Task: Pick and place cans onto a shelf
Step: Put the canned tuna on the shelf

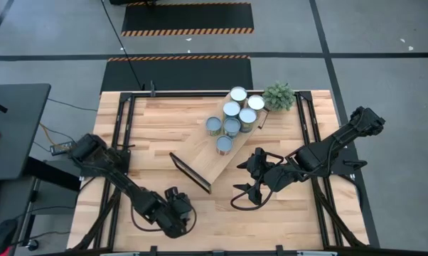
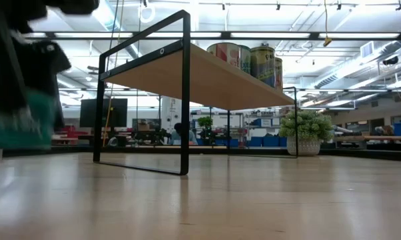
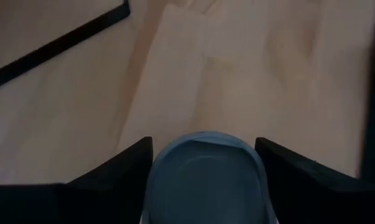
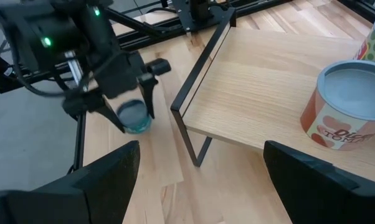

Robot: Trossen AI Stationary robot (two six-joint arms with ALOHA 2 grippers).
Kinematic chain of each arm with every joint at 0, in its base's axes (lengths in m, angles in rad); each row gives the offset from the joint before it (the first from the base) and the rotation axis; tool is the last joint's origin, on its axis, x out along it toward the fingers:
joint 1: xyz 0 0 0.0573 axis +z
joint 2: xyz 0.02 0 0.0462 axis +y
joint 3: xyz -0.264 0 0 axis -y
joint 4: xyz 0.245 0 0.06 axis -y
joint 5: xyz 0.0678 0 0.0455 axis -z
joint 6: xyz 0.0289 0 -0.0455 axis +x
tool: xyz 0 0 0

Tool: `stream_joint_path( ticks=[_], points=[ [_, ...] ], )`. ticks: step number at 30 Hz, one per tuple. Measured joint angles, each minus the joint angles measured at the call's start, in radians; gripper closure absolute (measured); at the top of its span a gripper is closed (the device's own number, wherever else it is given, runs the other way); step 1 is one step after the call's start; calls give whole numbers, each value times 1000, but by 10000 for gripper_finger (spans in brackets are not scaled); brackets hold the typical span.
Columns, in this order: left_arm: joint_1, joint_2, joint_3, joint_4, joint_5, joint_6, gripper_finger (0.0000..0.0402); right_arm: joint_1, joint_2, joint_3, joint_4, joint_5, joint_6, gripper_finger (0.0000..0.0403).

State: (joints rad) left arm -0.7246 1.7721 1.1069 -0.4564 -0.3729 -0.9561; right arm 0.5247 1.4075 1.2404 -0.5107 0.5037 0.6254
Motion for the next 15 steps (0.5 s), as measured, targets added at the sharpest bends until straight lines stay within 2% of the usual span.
stream_joint_path(
  ticks=[6,15],
  points=[
    [0,-117,1,-61,9,6,138,0,0,0,-2,0,0,54],
    [26,-311,1,-62,129,26,139,0,0,0,-6,0,0,54]
  ],
)
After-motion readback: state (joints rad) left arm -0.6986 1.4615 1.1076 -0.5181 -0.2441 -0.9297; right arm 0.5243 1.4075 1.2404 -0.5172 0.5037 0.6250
